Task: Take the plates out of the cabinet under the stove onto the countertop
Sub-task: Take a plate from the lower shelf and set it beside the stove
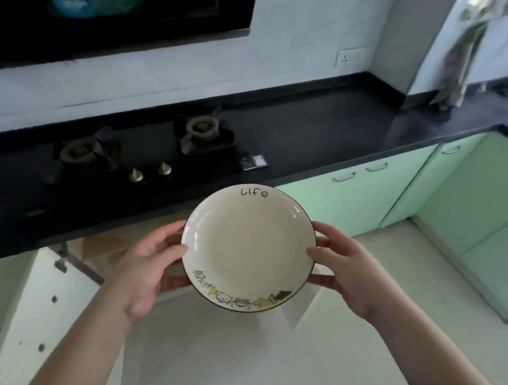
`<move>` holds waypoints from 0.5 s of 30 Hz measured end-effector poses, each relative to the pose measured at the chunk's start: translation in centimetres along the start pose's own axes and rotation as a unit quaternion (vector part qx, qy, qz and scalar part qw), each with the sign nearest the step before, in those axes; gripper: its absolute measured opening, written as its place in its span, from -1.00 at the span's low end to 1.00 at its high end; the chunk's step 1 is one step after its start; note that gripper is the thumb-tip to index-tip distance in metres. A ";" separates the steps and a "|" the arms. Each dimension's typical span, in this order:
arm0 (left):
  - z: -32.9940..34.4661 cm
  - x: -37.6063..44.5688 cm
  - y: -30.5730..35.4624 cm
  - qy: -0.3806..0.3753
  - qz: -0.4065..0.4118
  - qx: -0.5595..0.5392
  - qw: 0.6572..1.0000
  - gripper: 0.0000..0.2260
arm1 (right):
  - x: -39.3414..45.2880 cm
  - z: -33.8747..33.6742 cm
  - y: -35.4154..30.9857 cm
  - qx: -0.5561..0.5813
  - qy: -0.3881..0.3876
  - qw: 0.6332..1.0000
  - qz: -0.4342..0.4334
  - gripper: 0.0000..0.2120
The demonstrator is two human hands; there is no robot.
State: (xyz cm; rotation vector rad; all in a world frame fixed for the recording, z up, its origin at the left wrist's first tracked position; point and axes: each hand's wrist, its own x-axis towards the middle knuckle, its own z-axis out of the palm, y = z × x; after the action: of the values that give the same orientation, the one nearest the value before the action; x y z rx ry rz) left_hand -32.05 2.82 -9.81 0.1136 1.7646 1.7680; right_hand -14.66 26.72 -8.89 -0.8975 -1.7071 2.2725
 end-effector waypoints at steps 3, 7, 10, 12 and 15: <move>5.0 0.4 -0.4 -0.026 0.001 0.002 1.000 -0.66 | -1.4 -5.1 -0.3 0.011 0.023 1.000 -0.011 -0.62; 10.3 1.0 -0.8 -0.053 -0.001 0.006 0.999 -0.67 | -2.0 -9.9 -0.8 0.020 0.059 0.998 -0.018 -0.61; 12.7 2.0 -0.7 -0.057 -0.004 0.007 0.998 -0.66 | -1.1 -12.0 -1.5 0.023 0.073 0.997 -0.025 -0.61; 13.7 3.2 -0.4 -0.054 -0.004 0.007 0.999 -0.65 | -0.1 -12.9 -1.9 0.027 0.074 0.996 -0.031 -0.62; 15.1 5.6 0.2 -0.053 0.003 0.013 0.999 -0.65 | 1.6 -13.7 -2.6 0.038 0.087 0.995 -0.039 -0.63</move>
State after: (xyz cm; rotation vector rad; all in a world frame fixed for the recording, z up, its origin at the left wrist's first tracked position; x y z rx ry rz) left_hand -29.38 18.70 -10.19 0.2192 1.7147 1.7110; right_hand -9.03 39.63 -9.41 -0.9642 -1.5437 2.1248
